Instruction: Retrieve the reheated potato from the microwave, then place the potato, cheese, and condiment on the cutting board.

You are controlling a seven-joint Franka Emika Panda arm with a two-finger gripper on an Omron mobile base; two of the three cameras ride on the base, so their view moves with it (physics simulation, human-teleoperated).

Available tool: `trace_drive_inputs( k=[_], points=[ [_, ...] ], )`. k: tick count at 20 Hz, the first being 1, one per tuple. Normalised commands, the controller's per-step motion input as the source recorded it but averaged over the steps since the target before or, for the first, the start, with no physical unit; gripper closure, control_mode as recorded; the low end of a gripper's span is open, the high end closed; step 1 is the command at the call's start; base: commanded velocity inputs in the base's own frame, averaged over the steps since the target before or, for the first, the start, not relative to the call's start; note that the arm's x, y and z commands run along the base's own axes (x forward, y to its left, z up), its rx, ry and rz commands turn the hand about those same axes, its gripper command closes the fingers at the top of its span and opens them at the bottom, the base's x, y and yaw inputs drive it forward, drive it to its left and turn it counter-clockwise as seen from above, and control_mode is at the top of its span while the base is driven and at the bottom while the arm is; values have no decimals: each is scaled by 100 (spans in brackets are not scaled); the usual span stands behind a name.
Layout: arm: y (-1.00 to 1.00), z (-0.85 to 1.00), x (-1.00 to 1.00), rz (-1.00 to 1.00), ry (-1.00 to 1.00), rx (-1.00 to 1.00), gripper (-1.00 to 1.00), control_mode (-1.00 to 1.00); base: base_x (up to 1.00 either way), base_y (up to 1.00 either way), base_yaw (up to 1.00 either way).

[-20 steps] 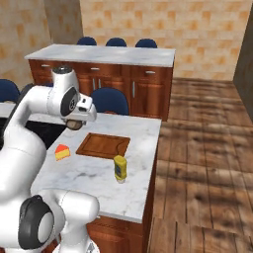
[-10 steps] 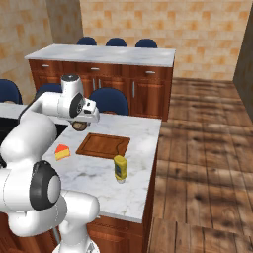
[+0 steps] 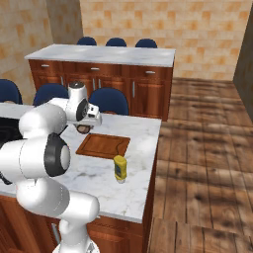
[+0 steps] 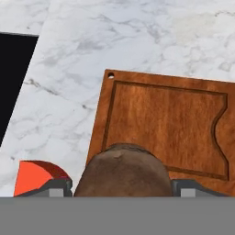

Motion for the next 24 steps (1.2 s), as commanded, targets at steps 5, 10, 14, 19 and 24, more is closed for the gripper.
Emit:
trace_drive_inputs(
  k=[5,10,14,19,24],
  points=[
    [3,-41,27,3,-1,-3,100,-100,0,0,0],
    [3,-40,17,0,0,-7,100,-100,0,0,0],
    [3,-45,24,0,-1,-1,100,-100,0,0,0],
    [1,-42,25,1,-9,0,100,-100,0,0,0],
    [1,-36,22,0,-11,0,100,-100,0,0,0]
  ],
)
